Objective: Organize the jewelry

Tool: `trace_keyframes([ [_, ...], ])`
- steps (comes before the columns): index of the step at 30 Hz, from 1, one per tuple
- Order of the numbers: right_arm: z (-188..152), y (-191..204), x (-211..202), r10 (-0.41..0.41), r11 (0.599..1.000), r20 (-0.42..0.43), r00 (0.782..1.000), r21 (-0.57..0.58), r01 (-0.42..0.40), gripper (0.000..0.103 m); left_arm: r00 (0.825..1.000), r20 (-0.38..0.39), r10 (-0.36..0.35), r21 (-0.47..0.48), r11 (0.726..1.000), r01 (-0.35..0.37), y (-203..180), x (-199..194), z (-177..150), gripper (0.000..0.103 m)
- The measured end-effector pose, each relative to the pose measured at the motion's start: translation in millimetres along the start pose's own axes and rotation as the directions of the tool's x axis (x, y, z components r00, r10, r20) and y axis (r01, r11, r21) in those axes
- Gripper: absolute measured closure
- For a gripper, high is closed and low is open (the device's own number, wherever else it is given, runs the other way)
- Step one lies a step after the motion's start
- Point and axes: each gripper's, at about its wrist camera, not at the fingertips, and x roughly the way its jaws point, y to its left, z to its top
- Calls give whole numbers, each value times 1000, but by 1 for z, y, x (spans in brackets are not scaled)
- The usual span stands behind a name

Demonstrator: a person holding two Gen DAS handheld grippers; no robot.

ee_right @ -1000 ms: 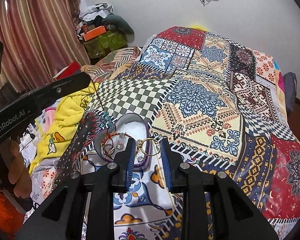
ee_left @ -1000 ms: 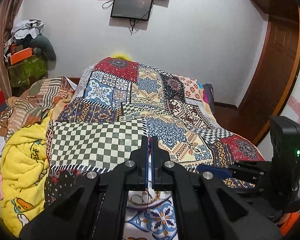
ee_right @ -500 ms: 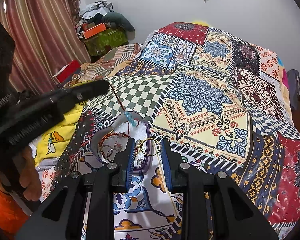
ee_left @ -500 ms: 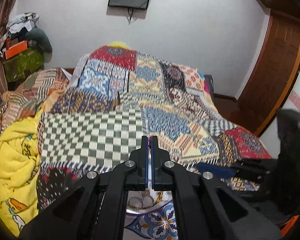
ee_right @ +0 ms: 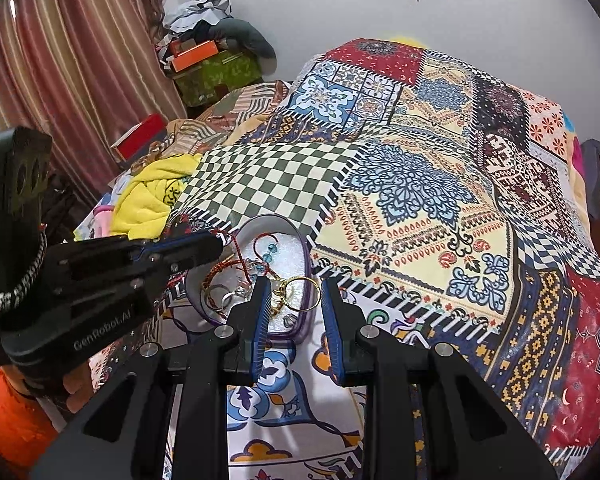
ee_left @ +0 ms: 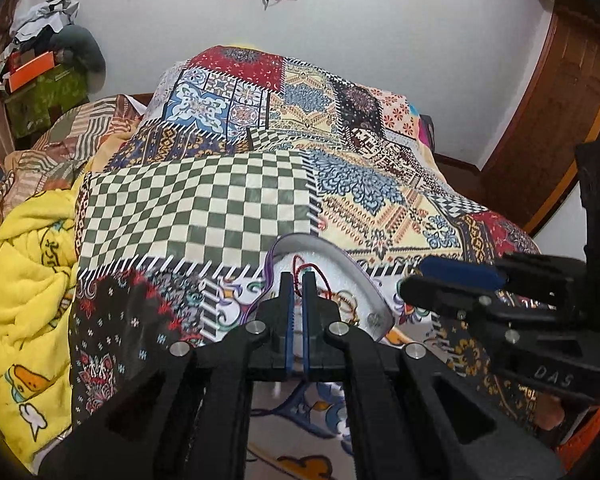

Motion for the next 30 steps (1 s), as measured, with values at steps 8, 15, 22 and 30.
trace_keyframes([
  [8,2,7,13,9,1000,-22,1000,-20,-10,80,1000,-14,3,28,1000,-2,4,-7,-7,98],
  [15,1,13,23,16,999,-46,999,-41,-17,80,1000,-24,10,16,1000,-9,12,-7,-9,92],
  [22,0,19,33,19,998,-68,997,-60,-23,80,999,-4,41,6,999,-41,17,-12,-10,77],
  [30,-4,24,36,26,996,-88,996,-82,-33,79,998,-8,57,21,998,-57,15,-10,-13,67],
])
